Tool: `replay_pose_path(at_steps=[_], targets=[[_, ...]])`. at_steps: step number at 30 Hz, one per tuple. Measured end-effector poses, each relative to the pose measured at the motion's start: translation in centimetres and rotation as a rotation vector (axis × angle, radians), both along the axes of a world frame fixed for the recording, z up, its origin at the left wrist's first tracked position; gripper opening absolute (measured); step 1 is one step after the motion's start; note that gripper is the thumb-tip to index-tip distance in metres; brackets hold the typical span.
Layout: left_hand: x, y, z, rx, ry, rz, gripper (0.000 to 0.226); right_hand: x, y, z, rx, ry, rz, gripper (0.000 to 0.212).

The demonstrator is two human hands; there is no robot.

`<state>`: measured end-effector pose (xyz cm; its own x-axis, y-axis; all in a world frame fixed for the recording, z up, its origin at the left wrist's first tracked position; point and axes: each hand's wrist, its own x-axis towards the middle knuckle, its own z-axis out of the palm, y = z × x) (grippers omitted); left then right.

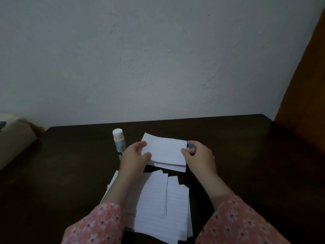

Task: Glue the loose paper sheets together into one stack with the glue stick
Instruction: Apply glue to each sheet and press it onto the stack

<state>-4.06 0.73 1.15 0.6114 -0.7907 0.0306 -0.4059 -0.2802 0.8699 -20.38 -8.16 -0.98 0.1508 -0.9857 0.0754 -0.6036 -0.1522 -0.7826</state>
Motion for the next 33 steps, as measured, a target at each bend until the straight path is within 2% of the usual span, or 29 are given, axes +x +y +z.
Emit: replay_pose_path(at_steps=[4,12,20,23,26,28,31,33], targets=[[-0.1,-0.4,-0.3,0.059,-0.053,0.027,0.047,0.1,0.0,0.0,-0.049,0.140,-0.007,0.034],[0.2,-1.2,-0.8,0.107,-0.009,0.027,0.049,-0.2,-0.4,-0.2,-0.051,0.219,-0.023,0.033],[-0.1,-1.6,-0.9,0.171,-0.043,0.038,0.052,0.0,-0.5,-0.5,-0.054,0.291,-0.038,0.032],[-0.4,-1.7,-0.9,0.227,-0.152,0.032,0.055,0.1,-0.4,-0.5,-0.098,0.365,-0.032,0.033],[-0.6,-1.8,-1.0,0.176,-0.209,0.062,0.059,0.3,-0.3,-0.1,-0.167,0.401,-0.027,0.034],[-0.6,-1.8,-0.8,0.123,-0.311,0.078,0.056,0.6,-0.3,0.3,-0.255,0.357,0.003,0.031],[-0.9,-2.4,-0.5,0.083,-0.477,0.001,0.051,1.9,-0.3,0.4,-0.336,0.248,0.159,0.032],[-1.3,-2.7,-0.6,0.127,-0.531,-0.098,0.050,2.9,-0.2,0.0,-0.272,0.261,0.286,0.040]])
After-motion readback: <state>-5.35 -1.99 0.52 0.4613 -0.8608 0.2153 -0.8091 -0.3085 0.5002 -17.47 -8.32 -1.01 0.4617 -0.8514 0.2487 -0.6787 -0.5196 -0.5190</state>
